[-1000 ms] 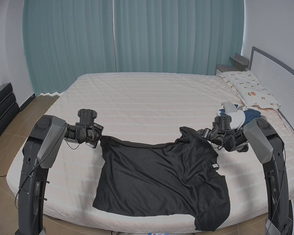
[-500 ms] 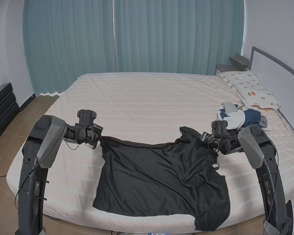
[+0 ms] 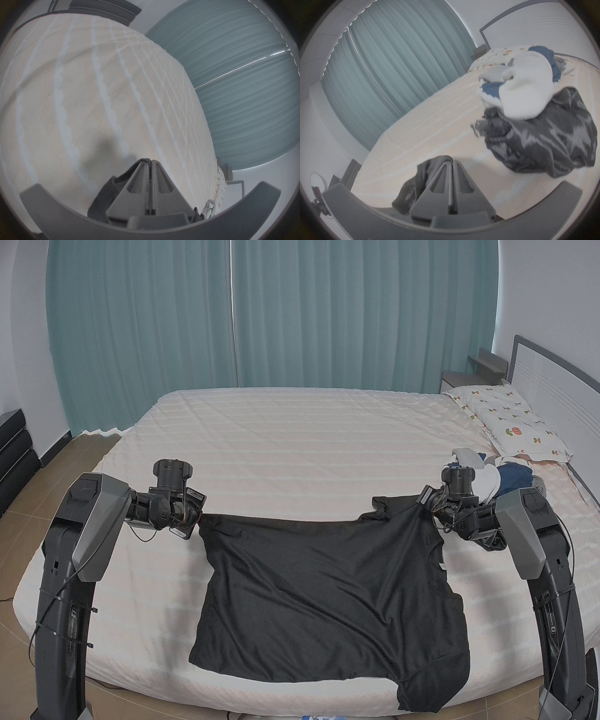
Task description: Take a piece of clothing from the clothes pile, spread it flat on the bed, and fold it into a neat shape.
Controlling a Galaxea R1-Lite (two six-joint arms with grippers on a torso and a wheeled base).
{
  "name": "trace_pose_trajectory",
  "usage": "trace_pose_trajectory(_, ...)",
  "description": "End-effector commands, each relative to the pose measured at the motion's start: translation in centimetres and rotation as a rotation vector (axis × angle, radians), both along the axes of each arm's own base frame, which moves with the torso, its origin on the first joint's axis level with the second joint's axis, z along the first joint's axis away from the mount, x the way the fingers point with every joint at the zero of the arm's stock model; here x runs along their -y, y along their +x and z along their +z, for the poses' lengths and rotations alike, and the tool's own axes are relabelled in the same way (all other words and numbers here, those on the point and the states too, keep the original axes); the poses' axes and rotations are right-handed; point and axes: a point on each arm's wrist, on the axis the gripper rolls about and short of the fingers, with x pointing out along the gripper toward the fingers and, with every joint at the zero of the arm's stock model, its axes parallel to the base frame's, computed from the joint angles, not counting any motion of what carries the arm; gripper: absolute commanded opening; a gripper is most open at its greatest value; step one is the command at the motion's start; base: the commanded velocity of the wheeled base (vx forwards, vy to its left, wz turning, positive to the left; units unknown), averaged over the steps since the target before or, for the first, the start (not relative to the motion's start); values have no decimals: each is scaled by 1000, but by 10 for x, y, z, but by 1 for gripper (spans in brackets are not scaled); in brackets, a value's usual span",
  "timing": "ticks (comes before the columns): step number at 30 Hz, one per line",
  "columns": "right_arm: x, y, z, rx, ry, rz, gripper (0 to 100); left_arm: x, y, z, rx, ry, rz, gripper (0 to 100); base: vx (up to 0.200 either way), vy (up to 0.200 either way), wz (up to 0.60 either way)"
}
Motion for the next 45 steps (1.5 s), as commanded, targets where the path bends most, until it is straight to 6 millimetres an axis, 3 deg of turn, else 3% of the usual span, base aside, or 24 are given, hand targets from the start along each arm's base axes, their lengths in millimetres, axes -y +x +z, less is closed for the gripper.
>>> trace_pose_trajectory(1,8,6,28,79,16,-28,0,-13,5,25,66,39,1,0,0,0,0)
trace_pose_trajectory(6,6,8,27,122,33,-43,0,-17,12,28,75,94,-15,0,0,0,0)
trace_pose_trajectory(12,2,9,7,125,32,-45,0,-12,17,-2,45,108,-37,0,0,0,0)
trace_pose_trajectory(20,-2,9,-14,96,28,-42,0,-4,18,-27,24,111,-55,0,0,0,0)
trace_pose_trajectory(21,-2,9,-15,93,28,-42,0,-4,18,-27,24,111,-55,100,0,0,0)
trace_pose_trajectory(23,-5,8,-25,69,24,-35,0,0,18,-32,20,112,-61,100,0,0,0)
trace_pose_trajectory(24,-5,8,-26,67,23,-37,100,0,18,-32,20,112,-61,100,0,0,0)
trace_pose_trajectory(27,-6,8,-36,57,16,-35,100,0,19,-31,34,109,-63,100,0,0,0)
trace_pose_trajectory(34,5,2,-6,67,-9,-104,100,-2,14,-16,4,106,-54,100,0,0,0)
trace_pose_trajectory(39,8,-42,25,-30,6,-45,100,-7,0,17,-49,81,-45,100,0,0,0)
trace_pose_trajectory(42,8,-68,40,-73,20,-35,100,-9,-14,25,-73,71,-55,100,0,0,0)
trace_pose_trajectory(43,8,-68,40,-73,20,-35,100,-9,-14,25,-73,71,-55,100,0,0,0)
trace_pose_trajectory(44,9,-91,45,-116,23,-19,100,-10,-27,29,-92,44,-83,100,0,0,0)
trace_pose_trajectory(45,9,-101,46,-132,26,-3,100,-10,-35,33,-99,28,-100,100,0,0,0)
